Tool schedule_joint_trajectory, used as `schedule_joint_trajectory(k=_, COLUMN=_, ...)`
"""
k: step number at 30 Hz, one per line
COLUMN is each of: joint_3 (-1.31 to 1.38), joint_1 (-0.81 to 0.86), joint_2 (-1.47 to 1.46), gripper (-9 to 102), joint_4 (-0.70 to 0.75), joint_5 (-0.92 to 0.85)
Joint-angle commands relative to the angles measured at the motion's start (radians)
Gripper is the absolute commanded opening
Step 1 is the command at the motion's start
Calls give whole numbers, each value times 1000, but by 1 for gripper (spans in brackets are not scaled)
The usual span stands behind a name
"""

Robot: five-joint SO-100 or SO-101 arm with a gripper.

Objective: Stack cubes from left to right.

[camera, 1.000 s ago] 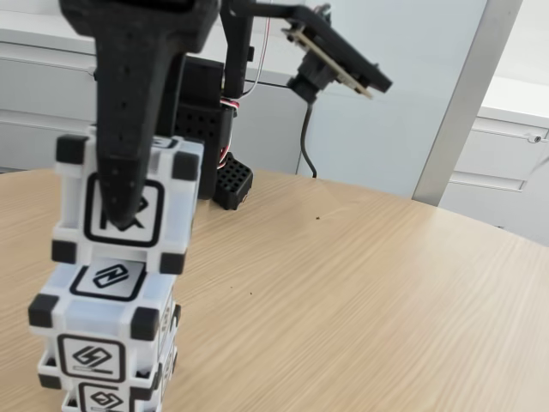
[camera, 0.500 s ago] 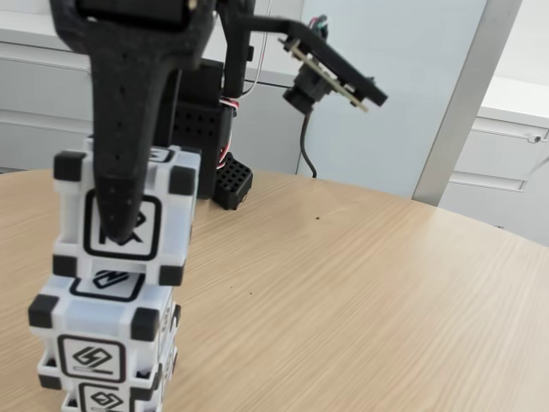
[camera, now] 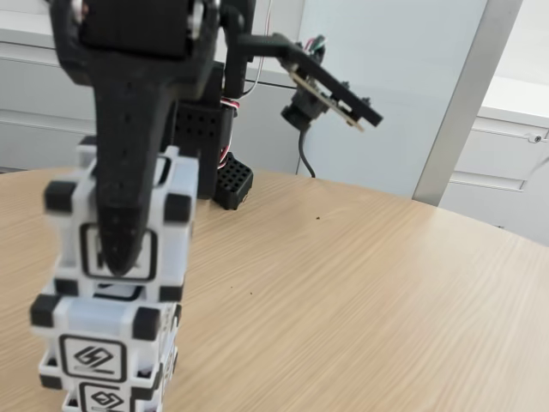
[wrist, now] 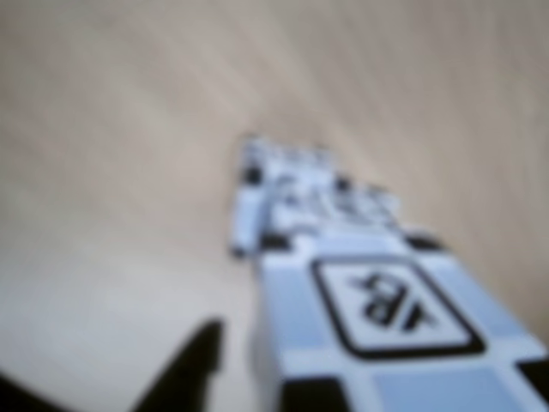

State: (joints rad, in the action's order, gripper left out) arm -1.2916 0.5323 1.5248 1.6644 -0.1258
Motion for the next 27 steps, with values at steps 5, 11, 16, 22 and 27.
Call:
schedule_joint_trajectory(k=5, joint_3=23, joint_1=6, joint_2=21, gripper=37, joint_4=8, joint_5=3)
schedule_joint_trajectory(k=11, joint_3=17, joint_1=6, joint_2=120, gripper=41, joint_4=8, joint_5=-2)
schedule_joint_trajectory(k=16, joint_3=8, joint_1=5, joint_2=262, gripper=43, joint_4=8, joint_5=-6)
schedule_joint_trajectory(k=22, joint_3=6, joint_1=-14, joint_2=367, gripper=43, joint_4=9, joint_5=6)
schedule_joint_trajectory(k=27, joint_3=6, joint_1=-14, joint_2=456, gripper=20, joint_4=11, joint_5=0)
